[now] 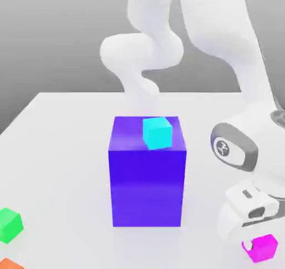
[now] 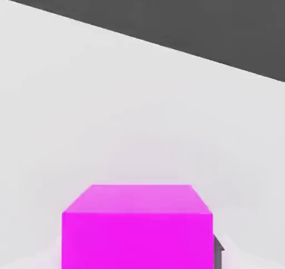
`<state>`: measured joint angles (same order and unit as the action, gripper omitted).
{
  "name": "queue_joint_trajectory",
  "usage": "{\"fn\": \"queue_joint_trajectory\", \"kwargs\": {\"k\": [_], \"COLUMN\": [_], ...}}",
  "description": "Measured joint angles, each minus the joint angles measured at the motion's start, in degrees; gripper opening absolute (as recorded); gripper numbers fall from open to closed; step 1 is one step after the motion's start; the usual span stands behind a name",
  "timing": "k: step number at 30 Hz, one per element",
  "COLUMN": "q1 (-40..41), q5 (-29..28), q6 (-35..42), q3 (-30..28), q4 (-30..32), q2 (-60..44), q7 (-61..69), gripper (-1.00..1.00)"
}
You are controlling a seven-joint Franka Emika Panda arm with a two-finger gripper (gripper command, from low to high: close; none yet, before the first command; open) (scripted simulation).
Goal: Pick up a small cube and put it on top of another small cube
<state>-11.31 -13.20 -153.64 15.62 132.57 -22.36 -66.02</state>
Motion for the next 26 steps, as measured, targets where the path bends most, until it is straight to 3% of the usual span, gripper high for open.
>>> {"fn": "queue_joint_trajectory", "kwargs": {"k": [17, 21, 22, 26], "q1": [26.07, 33.39, 35.85, 35.85], "q5": [13.43, 18.32, 20.38, 20.38], "q6": [3.93, 1.46, -0.28, -0.28], "q3": [-20.47, -25.27, -25.70, -25.70], "q4": [5.75, 4.61, 3.54, 3.54], "q2": [10.56, 6.98, 4.08, 4.08], "q7": [-2.74, -2.46, -1.88, -1.88], "gripper": [-1.00, -1.00, 1.00, 1.00]}}
